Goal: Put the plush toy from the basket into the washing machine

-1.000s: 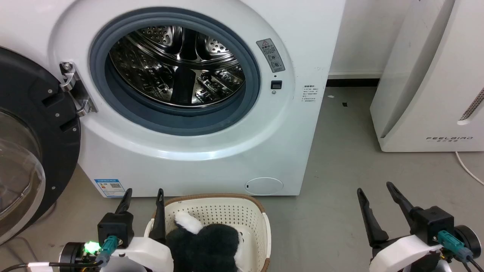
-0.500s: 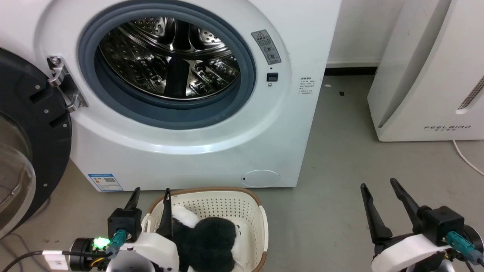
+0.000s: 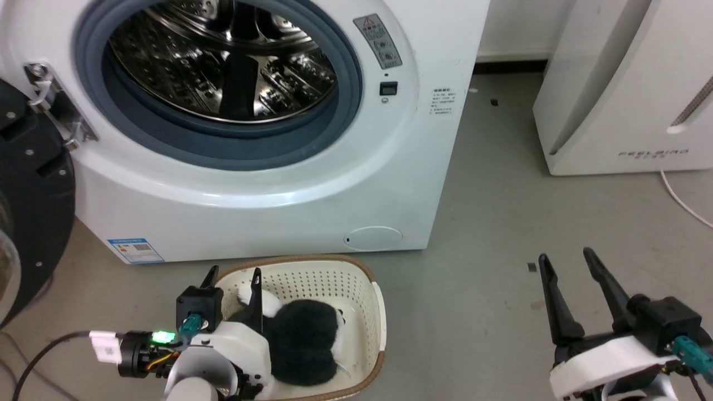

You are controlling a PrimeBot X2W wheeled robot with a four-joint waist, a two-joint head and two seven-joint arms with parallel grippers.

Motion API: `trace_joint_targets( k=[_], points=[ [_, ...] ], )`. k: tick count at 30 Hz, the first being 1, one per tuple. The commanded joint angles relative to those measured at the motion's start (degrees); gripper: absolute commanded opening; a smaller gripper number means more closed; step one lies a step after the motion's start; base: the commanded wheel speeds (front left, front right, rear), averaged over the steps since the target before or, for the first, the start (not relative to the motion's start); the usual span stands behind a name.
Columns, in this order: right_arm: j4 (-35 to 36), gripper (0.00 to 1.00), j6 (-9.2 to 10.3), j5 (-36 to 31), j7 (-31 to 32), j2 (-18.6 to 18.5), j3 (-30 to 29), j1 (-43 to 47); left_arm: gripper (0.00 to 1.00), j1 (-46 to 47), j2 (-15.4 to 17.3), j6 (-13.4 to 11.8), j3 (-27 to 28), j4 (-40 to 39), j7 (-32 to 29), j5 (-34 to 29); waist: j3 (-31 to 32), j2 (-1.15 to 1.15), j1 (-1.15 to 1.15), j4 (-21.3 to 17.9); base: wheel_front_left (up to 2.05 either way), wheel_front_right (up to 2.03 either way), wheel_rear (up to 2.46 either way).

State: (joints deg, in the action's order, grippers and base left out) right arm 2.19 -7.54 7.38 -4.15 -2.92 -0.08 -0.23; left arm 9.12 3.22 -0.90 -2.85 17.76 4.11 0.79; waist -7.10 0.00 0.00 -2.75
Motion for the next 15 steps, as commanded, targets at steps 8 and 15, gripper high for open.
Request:
trace_joint_targets(
  k=[8, 15],
  points=[
    [1.1, 1.0, 0.02, 2.0, -1.3, 0.0, 0.1, -2.3, 1.0, 5.8, 1.1, 0.5, -0.9, 8.0, 0.3, 0.9, -4.3, 0.0, 0.0, -1.5, 0.0, 0.0, 0.0],
    [1.8, 1.0, 0.02, 3.4, -2.2, 0.0, 0.5, -3.7, 1.0, 9.3, 1.9, 1.0, -1.7, 13.0, -1.6, 1.3, -8.1, 0.0, 0.0, -2.4, 0.0, 0.0, 0.0]
  ],
)
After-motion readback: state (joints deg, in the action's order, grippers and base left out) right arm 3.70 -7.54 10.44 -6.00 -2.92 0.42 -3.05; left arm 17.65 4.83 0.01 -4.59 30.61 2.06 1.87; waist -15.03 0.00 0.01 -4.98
